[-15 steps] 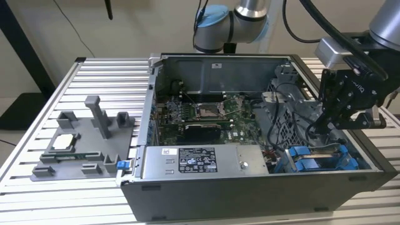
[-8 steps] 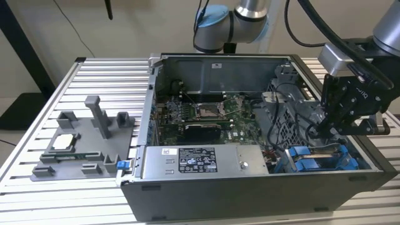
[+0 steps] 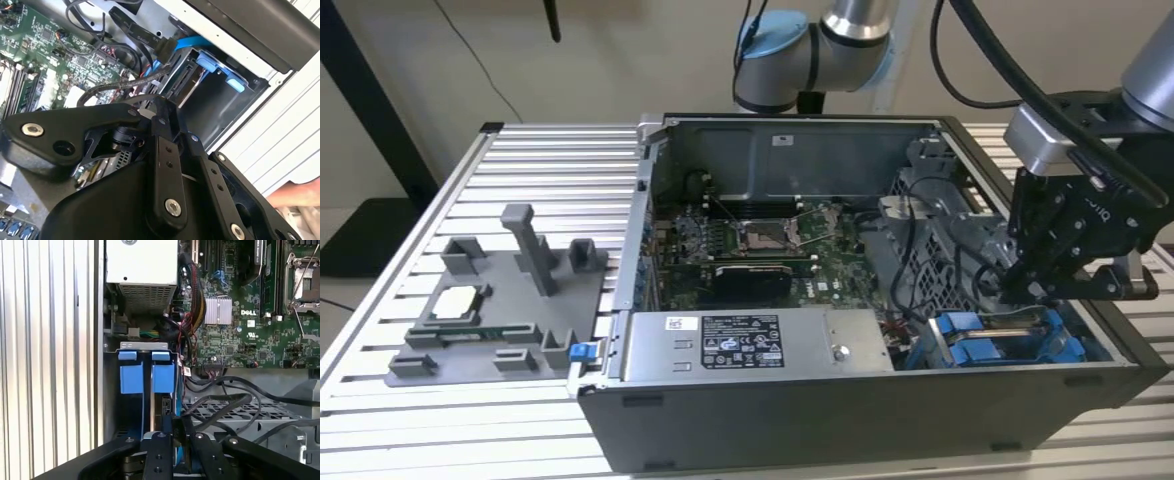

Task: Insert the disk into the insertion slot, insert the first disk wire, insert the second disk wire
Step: 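Insert the first disk wire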

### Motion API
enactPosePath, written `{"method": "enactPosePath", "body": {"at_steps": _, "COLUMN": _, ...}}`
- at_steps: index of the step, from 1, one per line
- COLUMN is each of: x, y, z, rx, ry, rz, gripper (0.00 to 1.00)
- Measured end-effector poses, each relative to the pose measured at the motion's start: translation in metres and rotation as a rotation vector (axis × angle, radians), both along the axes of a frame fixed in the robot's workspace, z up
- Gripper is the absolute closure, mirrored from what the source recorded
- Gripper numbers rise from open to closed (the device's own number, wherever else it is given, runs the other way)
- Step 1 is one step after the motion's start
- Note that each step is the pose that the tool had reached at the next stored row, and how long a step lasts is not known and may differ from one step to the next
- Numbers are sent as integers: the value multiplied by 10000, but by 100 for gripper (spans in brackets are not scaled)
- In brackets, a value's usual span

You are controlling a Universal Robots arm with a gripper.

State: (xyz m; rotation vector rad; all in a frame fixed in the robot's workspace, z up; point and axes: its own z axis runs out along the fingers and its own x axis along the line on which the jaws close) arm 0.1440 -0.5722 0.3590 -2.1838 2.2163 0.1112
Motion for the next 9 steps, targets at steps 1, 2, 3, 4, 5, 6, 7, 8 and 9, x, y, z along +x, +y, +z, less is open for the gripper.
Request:
{"method": "enactPosePath", "body": {"at_steps": 1, "x": 2, "y": -6, "z": -5, "rx": -3, "ry": 0, "rz": 0, "gripper": 100}}
{"method": "enactPosePath", "body": {"at_steps": 2, "x": 3, "y": -11, "z": -10, "rx": -5, "ry": 0, "rz": 1, "gripper": 100}}
{"method": "enactPosePath", "body": {"at_steps": 3, "x": 5, "y": -15, "z": -15, "rx": -6, "ry": 0, "rz": 1, "gripper": 100}}
{"method": "enactPosePath", "body": {"at_steps": 4, "x": 5, "y": -16, "z": -17, "rx": -5, "ry": 0, "rz": 1, "gripper": 100}}
{"method": "enactPosePath", "body": {"at_steps": 5, "x": 5, "y": -16, "z": -16, "rx": -7, "ry": 0, "rz": 0, "gripper": 100}}
{"method": "enactPosePath", "body": {"at_steps": 6, "x": 5, "y": -17, "z": -15, "rx": -8, "ry": 0, "rz": 0, "gripper": 100}}
{"method": "enactPosePath", "body": {"at_steps": 7, "x": 8, "y": -17, "z": -16, "rx": -7, "ry": 0, "rz": 1, "gripper": 100}}
{"method": "enactPosePath", "body": {"at_steps": 8, "x": 9, "y": -19, "z": -17, "rx": -6, "ry": 0, "rz": 0, "gripper": 100}}
{"method": "enactPosePath", "body": {"at_steps": 9, "x": 9, "y": -20, "z": -16, "rx": -8, "ry": 0, "rz": 1, "gripper": 100}}
